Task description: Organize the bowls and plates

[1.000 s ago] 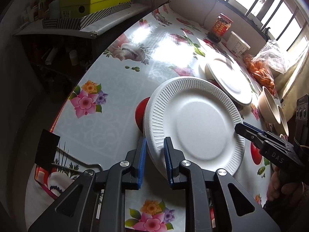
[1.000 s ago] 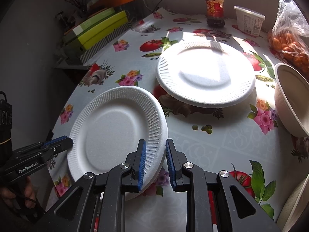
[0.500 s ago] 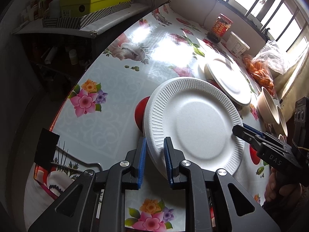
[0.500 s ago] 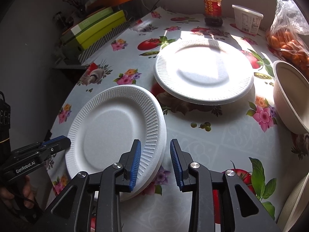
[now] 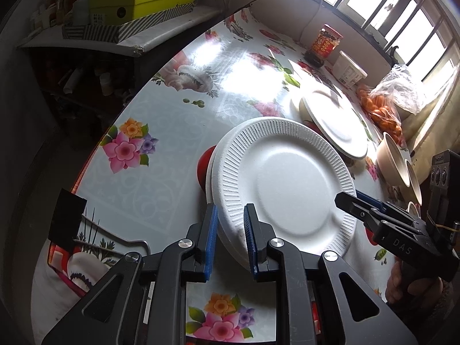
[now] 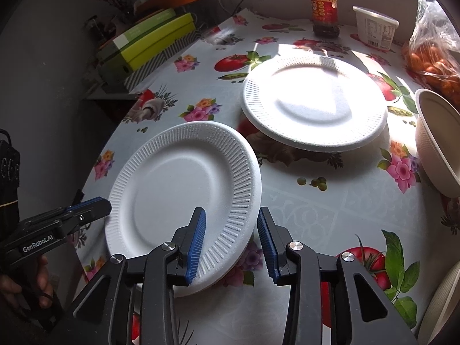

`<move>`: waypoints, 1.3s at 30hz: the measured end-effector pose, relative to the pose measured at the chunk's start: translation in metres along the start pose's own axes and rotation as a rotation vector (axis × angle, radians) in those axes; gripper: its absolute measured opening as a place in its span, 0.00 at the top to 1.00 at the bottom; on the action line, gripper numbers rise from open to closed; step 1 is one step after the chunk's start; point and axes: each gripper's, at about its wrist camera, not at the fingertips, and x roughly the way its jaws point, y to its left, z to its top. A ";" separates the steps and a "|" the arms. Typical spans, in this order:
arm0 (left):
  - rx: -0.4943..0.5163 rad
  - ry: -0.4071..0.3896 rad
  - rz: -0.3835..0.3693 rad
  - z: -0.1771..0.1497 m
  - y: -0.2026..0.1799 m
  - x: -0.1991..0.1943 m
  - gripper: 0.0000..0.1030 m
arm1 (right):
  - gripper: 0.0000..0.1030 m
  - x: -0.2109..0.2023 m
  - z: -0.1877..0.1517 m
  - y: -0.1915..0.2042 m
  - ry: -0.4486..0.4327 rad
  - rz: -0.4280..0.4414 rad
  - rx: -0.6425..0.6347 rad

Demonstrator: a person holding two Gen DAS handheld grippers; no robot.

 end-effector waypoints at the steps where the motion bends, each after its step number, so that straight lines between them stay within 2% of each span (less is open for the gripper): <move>1: -0.001 0.000 0.000 0.000 0.000 0.000 0.81 | 0.64 0.000 -0.001 0.001 0.001 0.001 0.000; 23: -0.034 -0.050 0.066 0.002 0.018 -0.019 0.81 | 0.58 0.016 -0.003 0.027 0.013 0.052 -0.019; 39: 0.035 -0.065 0.027 0.011 -0.017 -0.026 0.81 | 0.53 -0.004 -0.001 0.011 -0.017 0.046 -0.023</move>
